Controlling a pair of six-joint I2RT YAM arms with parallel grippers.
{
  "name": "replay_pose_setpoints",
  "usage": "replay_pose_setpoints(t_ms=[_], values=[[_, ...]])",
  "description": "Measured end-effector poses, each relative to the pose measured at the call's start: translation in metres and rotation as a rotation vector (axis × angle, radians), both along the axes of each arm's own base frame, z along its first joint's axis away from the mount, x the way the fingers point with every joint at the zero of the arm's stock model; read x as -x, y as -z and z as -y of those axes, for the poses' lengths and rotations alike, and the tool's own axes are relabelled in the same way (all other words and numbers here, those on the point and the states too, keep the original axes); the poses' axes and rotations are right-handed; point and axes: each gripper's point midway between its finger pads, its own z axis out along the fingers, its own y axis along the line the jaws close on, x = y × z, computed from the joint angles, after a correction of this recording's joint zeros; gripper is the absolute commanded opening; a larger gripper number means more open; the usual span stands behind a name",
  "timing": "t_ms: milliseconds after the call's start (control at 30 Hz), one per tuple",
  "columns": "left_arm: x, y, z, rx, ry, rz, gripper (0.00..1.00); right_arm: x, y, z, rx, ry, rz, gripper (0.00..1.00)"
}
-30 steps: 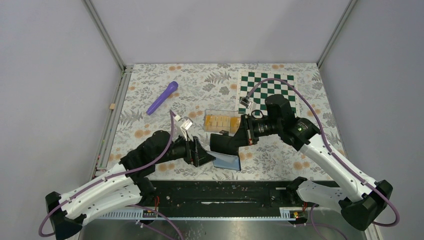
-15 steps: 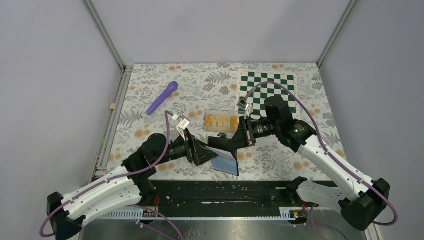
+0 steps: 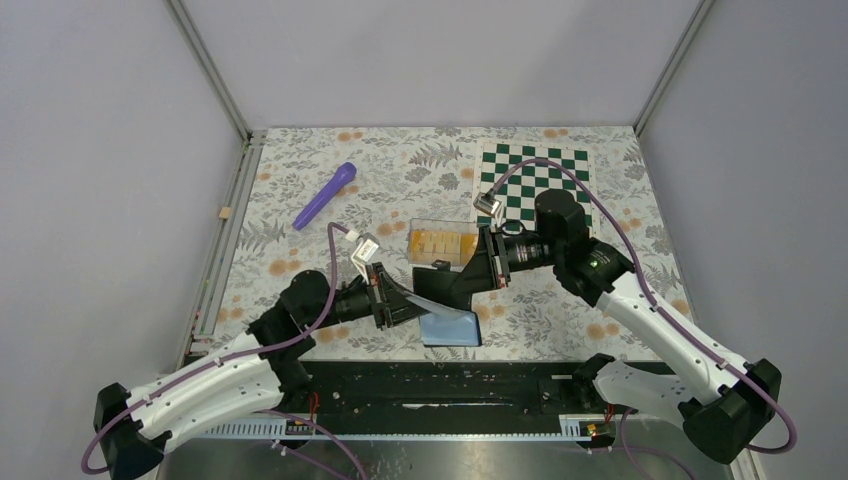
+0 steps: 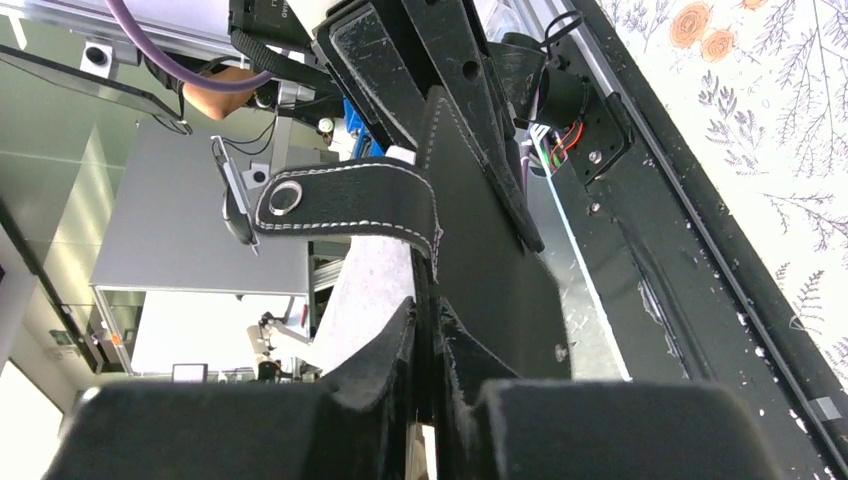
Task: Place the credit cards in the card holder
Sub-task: Turn over the card slot in the card holder.
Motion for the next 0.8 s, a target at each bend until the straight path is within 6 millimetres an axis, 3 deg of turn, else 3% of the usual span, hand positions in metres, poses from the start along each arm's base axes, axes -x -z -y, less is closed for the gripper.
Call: replay_pose_setpoints(t_ms=[67, 133, 233, 300, 433, 567, 800], values=[[0.000, 0.000, 0.000, 0.001, 0.000, -0.004, 0.00, 0.000, 0.000, 0.000, 0.002, 0.004, -0.008, 0.38], [0.000, 0.002, 0.000, -0.007, -0.001, -0.010, 0.00, -0.002, 0.002, 0.000, 0.009, 0.015, -0.002, 0.61], [0.000, 0.008, -0.001, -0.035, -0.009, -0.032, 0.00, -0.007, 0.011, 0.003, 0.065, 0.054, 0.010, 0.83], [-0.001, 0.011, -0.003, -0.061, -0.016, -0.050, 0.00, -0.013, 0.016, 0.008, 0.123, 0.098, 0.037, 0.91], [0.000, 0.011, -0.006, -0.101, -0.022, -0.080, 0.00, -0.022, 0.016, 0.021, 0.213, 0.172, 0.137, 0.99], [0.002, 0.012, -0.007, -0.151, -0.017, -0.114, 0.00, -0.021, 0.016, 0.035, 0.265, 0.189, 0.223, 1.00], [0.008, 0.020, 0.000, -0.244, 0.044, -0.189, 0.00, -0.013, 0.034, 0.047, 0.370, 0.137, 0.290, 0.99]])
